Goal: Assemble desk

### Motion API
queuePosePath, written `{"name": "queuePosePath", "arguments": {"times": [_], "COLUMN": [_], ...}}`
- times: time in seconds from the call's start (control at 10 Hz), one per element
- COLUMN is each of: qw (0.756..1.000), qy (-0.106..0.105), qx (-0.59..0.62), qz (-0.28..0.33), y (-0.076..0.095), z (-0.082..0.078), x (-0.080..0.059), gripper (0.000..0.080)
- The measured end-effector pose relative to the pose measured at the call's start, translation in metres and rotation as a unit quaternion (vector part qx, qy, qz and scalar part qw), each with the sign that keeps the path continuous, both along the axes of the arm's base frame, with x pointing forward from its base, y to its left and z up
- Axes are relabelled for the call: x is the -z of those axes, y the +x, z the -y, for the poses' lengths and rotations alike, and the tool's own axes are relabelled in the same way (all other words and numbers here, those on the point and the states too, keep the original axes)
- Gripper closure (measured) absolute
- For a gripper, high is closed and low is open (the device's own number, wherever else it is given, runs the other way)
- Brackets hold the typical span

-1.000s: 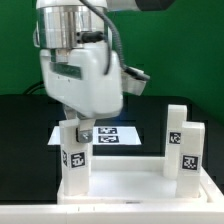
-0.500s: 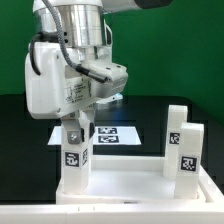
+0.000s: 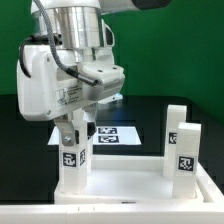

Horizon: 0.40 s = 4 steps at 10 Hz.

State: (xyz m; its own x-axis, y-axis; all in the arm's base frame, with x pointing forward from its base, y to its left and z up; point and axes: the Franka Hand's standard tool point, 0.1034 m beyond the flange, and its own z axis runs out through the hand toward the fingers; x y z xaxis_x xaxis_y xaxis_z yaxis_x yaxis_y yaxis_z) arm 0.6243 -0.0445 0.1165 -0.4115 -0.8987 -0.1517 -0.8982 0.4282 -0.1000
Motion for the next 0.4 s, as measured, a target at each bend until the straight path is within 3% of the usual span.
{"name": "queuePosePath", "arguments": {"times": [0.1, 0.2, 0.4], "qw": [1.000, 1.000, 1.000], "qy": [0.004, 0.006, 0.005], "qx": [-0.003, -0.006, -0.007], "qz": [0.009, 0.018, 0.021], "y": [0.005, 0.011, 0.014], "z": [0.000, 0.002, 0.002], "x": [-0.012, -0.024, -0.026], "gripper": [0.0181, 0.0181, 0.0151]}}
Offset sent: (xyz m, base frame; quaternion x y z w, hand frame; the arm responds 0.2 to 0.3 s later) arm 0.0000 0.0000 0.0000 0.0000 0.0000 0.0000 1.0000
